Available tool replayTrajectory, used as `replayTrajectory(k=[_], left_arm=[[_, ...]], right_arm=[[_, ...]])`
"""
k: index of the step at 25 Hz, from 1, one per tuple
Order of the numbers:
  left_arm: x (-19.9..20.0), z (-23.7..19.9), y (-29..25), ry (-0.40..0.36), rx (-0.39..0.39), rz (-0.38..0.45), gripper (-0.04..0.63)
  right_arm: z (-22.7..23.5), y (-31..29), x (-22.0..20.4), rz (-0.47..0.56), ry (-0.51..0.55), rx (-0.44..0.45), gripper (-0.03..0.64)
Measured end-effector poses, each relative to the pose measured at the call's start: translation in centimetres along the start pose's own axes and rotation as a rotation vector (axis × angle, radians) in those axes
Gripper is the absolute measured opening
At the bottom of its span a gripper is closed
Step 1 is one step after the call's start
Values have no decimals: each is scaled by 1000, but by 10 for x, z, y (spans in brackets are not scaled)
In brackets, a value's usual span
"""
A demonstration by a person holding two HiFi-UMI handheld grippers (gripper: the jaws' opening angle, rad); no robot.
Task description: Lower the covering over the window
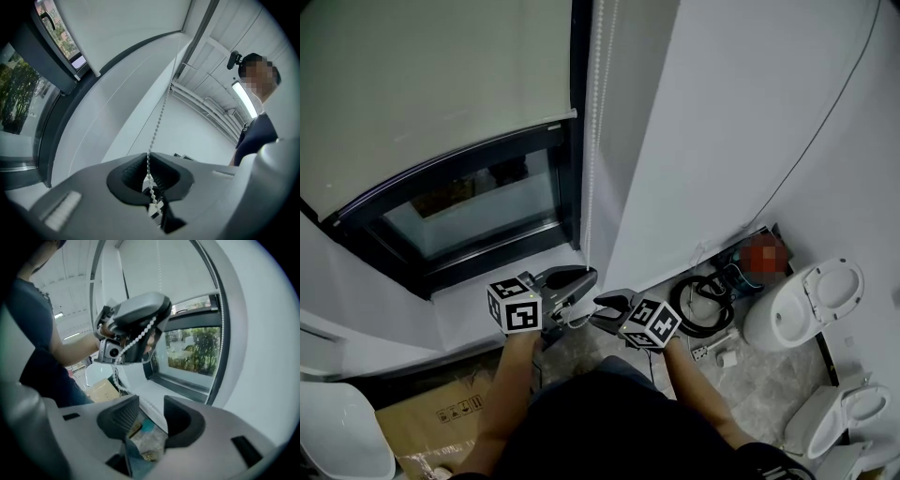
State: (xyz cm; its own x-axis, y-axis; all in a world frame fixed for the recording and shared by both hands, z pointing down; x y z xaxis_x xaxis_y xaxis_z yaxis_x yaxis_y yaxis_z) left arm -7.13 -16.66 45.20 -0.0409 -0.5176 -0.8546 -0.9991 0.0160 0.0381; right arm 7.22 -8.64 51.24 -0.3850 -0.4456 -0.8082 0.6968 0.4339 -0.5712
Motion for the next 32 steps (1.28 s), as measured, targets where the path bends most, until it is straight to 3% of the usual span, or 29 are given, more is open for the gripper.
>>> replayTrajectory(k=[6, 13, 26, 32], left_arm=[[1, -1, 1, 0, 0, 7, 23], [1, -4, 4, 4, 10, 16, 23], [6, -17, 10, -1, 49, 32, 23], [9, -24, 8, -11, 70, 25, 23]], right_arm=[[0, 38, 38, 125, 52, -26, 150], [-7, 85, 82, 200, 164, -46, 152], [-41, 146, 132, 248, 397, -61, 150], [-48, 153, 134, 301, 381, -16, 151]])
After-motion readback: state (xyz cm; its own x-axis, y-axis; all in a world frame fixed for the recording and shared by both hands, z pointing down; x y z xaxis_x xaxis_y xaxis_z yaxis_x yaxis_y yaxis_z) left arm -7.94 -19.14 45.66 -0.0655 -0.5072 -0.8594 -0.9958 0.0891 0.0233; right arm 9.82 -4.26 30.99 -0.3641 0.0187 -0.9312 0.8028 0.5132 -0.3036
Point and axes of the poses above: the fingertips, and each gripper's own axes: y backward along the fingers, z to its right, x out of its top, the point moved 10 cm from there along y, backward along the fingers, and after that the axes turned 3 degrees about -x, right-handed, at the moved point
